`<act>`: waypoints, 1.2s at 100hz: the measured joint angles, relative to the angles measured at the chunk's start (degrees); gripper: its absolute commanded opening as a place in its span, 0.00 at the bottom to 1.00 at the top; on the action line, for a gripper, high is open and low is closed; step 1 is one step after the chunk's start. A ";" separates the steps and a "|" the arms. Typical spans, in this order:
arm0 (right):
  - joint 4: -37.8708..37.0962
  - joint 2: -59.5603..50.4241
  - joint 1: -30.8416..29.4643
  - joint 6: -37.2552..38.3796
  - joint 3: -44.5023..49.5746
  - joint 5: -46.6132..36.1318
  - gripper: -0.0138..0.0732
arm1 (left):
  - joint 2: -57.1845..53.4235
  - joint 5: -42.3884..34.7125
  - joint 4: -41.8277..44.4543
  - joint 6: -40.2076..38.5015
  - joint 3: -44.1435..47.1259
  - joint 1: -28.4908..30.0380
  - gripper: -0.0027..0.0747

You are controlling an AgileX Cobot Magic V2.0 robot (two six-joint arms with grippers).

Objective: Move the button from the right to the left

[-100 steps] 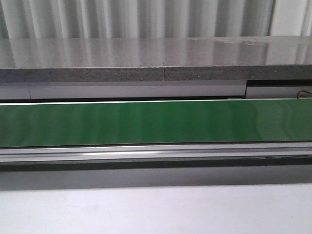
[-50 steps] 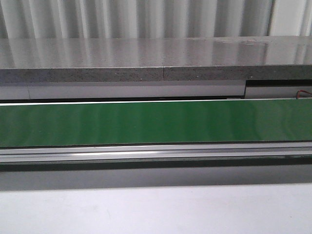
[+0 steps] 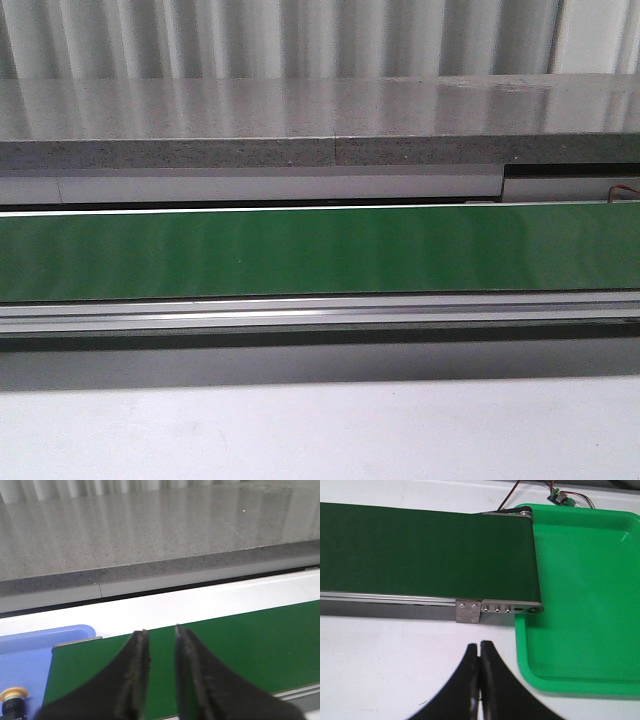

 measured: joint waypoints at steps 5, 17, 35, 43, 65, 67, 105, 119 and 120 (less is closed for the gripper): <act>0.00 0.00 0.00 0.00 0.00 0.00 0.08 | -0.76 -0.10 -0.16 0.00 0.45 0.00 0.01; 0.00 0.00 0.00 0.00 0.00 0.00 0.08 | -1.18 -0.10 -0.31 0.00 0.58 0.00 0.01; 0.00 0.00 0.00 0.00 0.00 0.00 0.08 | -1.22 -0.22 -0.37 0.00 0.58 0.00 0.01; 0.00 0.00 0.00 0.00 0.00 0.00 0.08 | -1.22 -0.32 -0.37 0.00 0.58 0.00 0.01; 0.00 0.00 0.00 0.00 0.00 0.00 0.08 | -1.22 -0.32 -0.45 0.00 0.58 0.00 0.01; 0.00 0.00 0.00 0.00 0.00 0.00 0.08 | -1.22 -0.32 -0.45 0.00 0.68 0.00 0.01; 0.00 0.00 0.00 0.00 0.00 0.00 0.08 | -2.80 -6.15 3.30 -0.26 2.58 -4.23 0.01; 0.00 0.00 0.00 0.00 0.00 0.00 0.08 | -4.56 -7.95 11.74 -8.55 4.35 -6.97 0.01; 0.00 0.00 0.00 0.00 0.00 0.00 0.08 | -4.65 -8.09 12.43 -9.33 4.48 -7.07 0.01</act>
